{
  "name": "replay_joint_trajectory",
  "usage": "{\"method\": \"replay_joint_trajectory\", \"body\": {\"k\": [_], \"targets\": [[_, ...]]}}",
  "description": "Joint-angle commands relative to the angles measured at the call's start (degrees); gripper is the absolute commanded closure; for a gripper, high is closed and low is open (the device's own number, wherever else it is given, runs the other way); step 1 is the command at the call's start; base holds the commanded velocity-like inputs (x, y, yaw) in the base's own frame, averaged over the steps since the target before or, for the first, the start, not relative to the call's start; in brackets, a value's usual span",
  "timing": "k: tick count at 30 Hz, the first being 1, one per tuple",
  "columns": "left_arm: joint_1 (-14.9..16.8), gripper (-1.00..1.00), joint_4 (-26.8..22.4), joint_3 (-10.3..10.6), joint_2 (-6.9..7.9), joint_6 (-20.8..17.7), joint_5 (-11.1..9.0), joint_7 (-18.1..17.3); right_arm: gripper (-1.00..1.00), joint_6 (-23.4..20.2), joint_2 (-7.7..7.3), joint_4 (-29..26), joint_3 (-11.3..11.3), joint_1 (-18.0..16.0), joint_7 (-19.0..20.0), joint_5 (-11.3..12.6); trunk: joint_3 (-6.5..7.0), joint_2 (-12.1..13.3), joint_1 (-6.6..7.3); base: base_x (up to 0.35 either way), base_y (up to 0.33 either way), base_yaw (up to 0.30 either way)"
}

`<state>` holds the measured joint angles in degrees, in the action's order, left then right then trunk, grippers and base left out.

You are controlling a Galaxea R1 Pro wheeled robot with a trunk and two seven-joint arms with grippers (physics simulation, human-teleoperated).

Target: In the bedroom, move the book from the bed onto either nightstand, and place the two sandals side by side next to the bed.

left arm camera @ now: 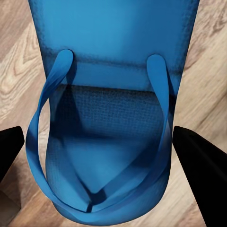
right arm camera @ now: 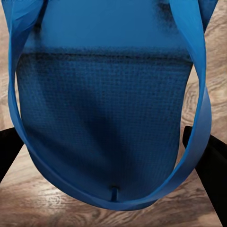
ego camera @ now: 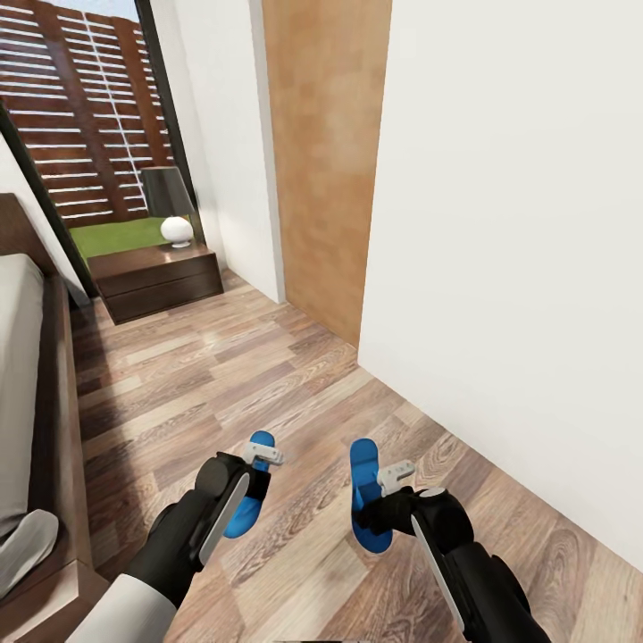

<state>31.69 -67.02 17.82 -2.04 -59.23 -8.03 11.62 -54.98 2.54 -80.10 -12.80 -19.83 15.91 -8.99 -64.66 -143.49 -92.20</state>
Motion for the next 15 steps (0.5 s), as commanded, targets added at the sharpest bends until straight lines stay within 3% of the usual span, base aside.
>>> {"method": "replay_joint_trajectory", "body": {"k": [1,15], "targets": [[0.0,1.0,0.0,0.1,0.01,-0.2,-0.6,0.6,1.0,-0.2,0.01,-0.1,0.0,0.0,0.5,-0.6,-0.05,0.0,0.01,0.0,0.0,0.006],[0.0,1.0,0.0,0.5,0.01,-0.2,-0.6,0.6,1.0,-0.2,0.01,-0.1,0.0,0.0,0.5,-0.6,-0.38,0.0,0.01,0.0,0.0,0.001]]}}
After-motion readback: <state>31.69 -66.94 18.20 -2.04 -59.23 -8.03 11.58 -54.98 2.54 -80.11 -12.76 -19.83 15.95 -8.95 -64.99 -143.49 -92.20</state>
